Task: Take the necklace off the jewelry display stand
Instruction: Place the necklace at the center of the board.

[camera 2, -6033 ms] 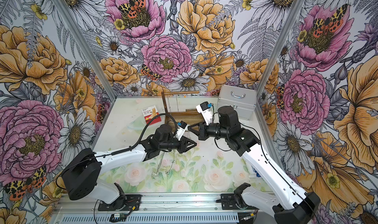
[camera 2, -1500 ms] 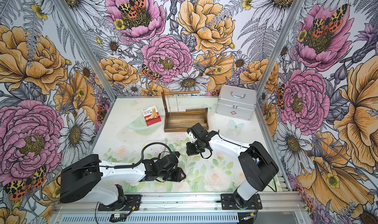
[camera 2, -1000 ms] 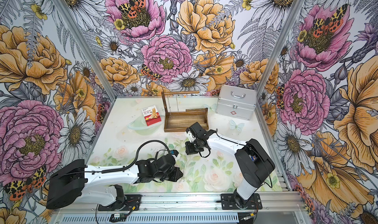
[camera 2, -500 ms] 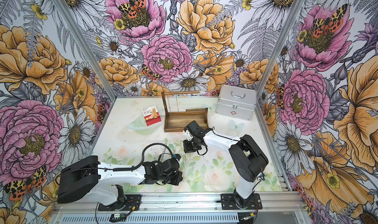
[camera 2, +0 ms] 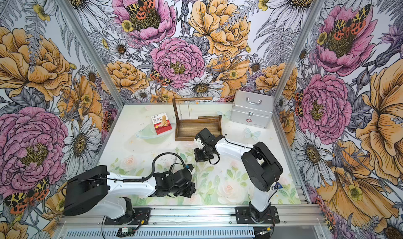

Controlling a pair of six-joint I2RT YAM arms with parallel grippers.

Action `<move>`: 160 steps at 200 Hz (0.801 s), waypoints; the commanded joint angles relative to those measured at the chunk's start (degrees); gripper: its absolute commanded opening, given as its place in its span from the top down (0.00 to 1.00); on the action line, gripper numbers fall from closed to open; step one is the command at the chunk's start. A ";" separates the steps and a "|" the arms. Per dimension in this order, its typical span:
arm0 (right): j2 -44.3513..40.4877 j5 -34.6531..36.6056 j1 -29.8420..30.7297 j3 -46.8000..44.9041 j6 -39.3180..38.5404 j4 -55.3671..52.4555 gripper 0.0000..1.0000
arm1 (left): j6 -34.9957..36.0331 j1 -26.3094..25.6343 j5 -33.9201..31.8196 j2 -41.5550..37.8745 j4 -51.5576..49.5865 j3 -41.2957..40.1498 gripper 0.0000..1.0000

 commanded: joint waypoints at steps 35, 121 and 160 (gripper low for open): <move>2.46 -0.06 -0.52 3.02 0.80 0.61 1.00 | 0.47 -0.28 -2.74 0.06 -4.73 -0.35 0.98; 5.79 0.16 -1.33 5.21 1.62 0.58 1.00 | 2.11 1.83 -2.77 -0.29 -5.29 -0.75 0.99; 6.97 0.49 -1.77 6.09 2.06 0.52 1.00 | 3.23 3.55 -1.72 -0.86 -5.24 -1.46 0.99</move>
